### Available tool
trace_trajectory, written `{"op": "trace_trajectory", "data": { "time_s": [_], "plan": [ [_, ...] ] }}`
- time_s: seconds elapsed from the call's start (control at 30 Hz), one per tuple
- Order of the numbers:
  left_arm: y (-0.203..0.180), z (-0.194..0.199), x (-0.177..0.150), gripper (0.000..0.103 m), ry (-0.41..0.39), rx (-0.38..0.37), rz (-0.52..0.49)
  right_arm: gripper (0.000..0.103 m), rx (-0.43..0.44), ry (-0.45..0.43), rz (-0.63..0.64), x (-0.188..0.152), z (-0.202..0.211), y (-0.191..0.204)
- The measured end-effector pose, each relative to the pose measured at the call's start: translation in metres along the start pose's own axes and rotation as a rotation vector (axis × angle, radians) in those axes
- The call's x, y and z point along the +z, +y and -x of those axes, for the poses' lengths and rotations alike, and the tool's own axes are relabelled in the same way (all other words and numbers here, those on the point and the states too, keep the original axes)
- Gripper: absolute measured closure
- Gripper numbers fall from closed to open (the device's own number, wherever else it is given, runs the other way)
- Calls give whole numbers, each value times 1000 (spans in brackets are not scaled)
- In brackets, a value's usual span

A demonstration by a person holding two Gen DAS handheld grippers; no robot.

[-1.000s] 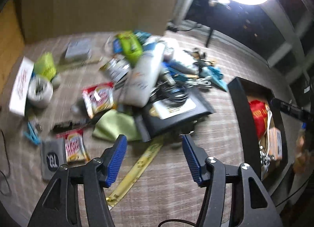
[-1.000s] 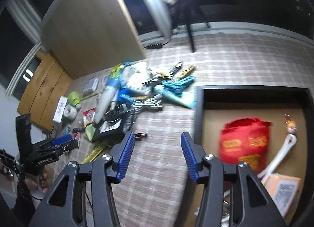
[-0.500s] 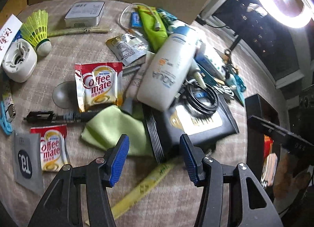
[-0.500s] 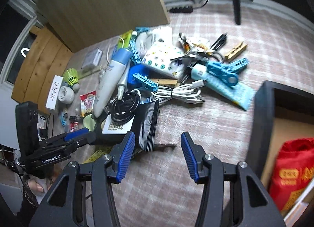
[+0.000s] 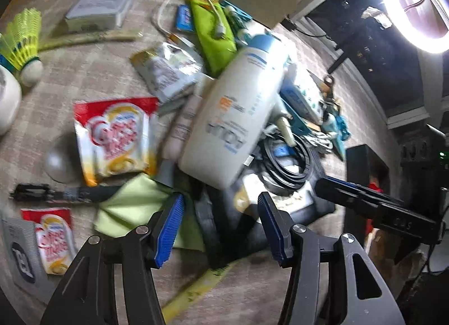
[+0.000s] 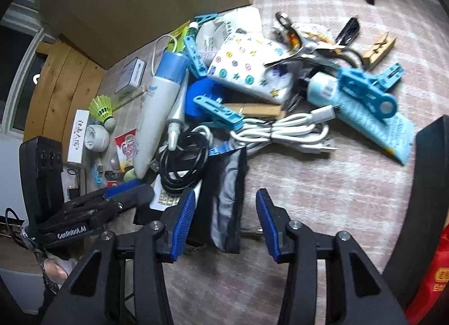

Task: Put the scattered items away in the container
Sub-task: 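Grasp the black wet-wipes pack with the left gripper while the right gripper grasps it too, then carry the black wipes pack into the tray with both grippers and release it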

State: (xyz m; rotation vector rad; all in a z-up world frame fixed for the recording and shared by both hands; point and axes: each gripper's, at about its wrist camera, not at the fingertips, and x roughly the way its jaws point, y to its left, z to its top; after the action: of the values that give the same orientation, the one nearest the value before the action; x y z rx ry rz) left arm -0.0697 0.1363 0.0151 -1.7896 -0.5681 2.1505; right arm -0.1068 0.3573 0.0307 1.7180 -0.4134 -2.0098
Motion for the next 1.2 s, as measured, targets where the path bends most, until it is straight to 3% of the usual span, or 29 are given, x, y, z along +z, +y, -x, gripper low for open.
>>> {"op": "trace_trajectory", "data": {
  "time_s": [0.1, 0.17, 0.43, 0.7, 0.77, 0.9, 1.1, 1.2],
  "plan": [
    [-4, 2, -4, 57, -15, 13, -5, 67, 2, 0, 4, -2, -2, 4],
    [-5, 5, -5, 67, -23, 8, -3, 72, 11, -5, 1, -3, 0, 4],
    [-8, 11, -19, 75, -17, -8, -9, 81, 53, -7, -36, -15, 8, 1],
    [-22, 22, -34, 75, -28, -48, -28, 83, 77, -32, -23, -34, 25, 12],
    [-25, 21, -34, 85, -36, -30, -40, 84, 68, -54, -27, -37, 31, 12],
    [-24, 18, -36, 90, -18, -34, -22, 87, 82, -68, -47, -42, 39, 7],
    [-35, 33, -31, 90, -46, -65, -57, 88, 123, -117, -62, -43, 62, 8],
    [-39, 27, -28, 81, -20, -70, -78, 89, 119, -123, -68, -41, 65, 6]
  ]
}}
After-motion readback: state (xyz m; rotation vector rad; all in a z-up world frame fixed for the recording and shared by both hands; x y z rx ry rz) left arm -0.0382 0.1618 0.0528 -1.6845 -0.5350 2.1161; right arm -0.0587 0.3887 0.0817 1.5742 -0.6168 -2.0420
